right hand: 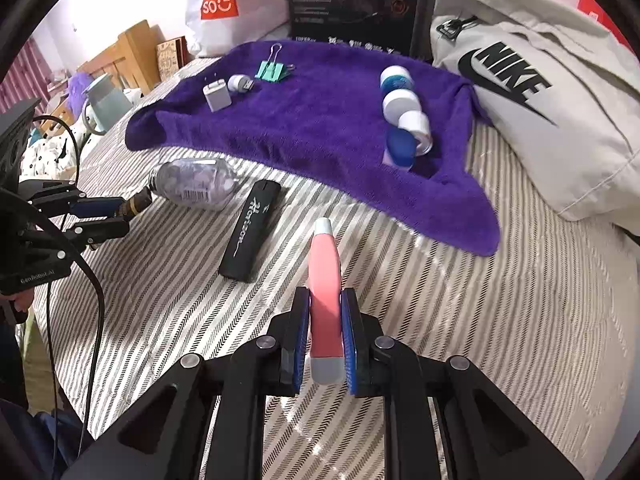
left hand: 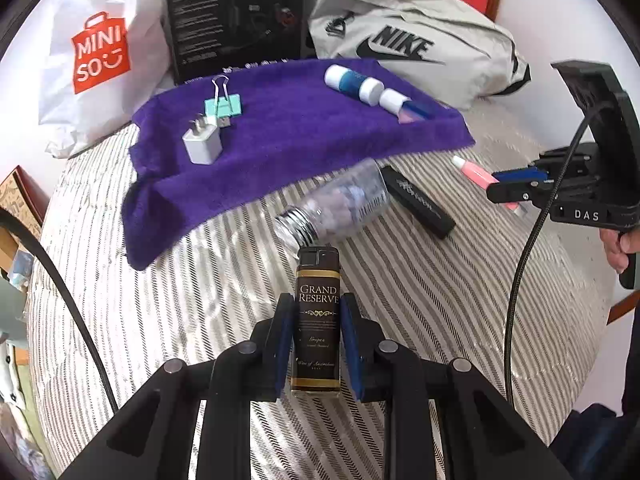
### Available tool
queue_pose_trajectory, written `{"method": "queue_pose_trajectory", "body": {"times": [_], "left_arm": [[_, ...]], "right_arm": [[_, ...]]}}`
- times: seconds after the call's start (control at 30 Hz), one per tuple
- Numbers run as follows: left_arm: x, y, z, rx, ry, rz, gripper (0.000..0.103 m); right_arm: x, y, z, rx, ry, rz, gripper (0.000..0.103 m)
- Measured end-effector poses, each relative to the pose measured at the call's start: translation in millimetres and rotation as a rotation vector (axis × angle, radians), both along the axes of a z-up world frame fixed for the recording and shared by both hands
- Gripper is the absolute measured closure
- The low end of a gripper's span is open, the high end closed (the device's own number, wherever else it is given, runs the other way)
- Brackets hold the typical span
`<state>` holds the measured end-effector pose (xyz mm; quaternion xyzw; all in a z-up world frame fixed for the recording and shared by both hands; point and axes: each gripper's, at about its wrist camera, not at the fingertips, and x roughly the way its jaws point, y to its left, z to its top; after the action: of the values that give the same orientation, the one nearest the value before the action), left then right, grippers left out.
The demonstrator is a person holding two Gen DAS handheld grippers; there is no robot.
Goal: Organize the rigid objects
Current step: 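Carry the Grand Reserve box with the left gripper while the right carries the pink pen to the towel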
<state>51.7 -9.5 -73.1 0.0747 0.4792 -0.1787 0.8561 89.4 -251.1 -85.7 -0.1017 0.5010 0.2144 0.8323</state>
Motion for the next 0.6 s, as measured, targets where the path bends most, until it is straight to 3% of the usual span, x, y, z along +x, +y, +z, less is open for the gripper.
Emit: {"method": "queue_pose_trajectory", "body": {"times": [0.6], "left_arm": [[22, 8, 26, -0.002, -0.044, 0.017, 0.08]], "right_arm": [[26, 0, 30, 0.064, -0.03, 0.021, 0.087]]}}
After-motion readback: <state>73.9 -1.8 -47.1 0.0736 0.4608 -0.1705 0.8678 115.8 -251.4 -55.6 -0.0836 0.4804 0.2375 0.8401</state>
